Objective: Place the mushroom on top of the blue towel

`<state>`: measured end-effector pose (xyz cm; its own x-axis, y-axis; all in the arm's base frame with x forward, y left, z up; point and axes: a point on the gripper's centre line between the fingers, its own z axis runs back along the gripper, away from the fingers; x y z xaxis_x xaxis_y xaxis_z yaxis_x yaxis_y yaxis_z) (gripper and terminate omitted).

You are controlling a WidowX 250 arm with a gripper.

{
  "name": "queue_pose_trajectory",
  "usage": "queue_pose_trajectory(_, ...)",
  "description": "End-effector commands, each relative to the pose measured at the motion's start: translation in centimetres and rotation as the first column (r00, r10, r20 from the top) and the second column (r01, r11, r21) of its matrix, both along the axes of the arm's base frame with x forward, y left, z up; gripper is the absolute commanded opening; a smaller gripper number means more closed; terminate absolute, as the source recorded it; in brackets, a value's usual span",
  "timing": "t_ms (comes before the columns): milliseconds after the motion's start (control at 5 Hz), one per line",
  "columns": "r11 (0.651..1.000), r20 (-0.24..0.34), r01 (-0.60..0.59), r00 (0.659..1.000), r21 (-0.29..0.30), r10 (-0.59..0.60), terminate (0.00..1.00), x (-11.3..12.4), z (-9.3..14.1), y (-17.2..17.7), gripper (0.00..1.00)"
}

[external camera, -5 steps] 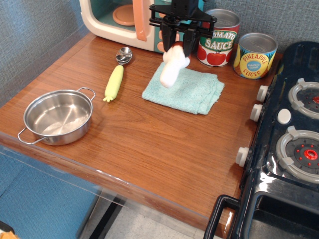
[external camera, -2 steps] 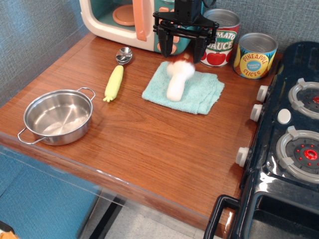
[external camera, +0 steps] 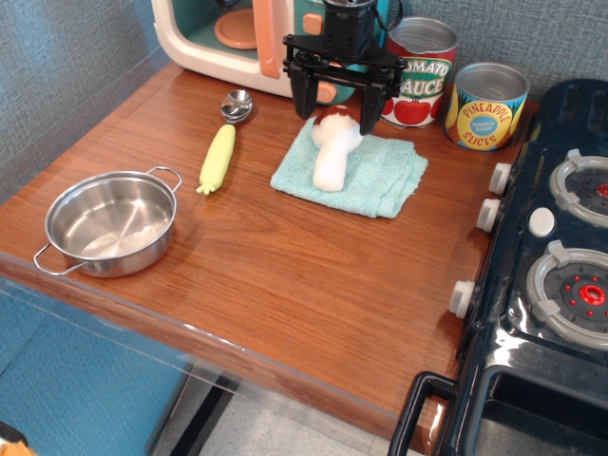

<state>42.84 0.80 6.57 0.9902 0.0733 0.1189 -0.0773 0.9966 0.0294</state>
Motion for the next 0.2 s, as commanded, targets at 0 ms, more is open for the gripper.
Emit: queue_pose_trajectory(0, 1.0, 0.094, -0.005, 0.996, 0.003, 0.004, 1.0, -0.37, 4.09, 0.09, 1.0)
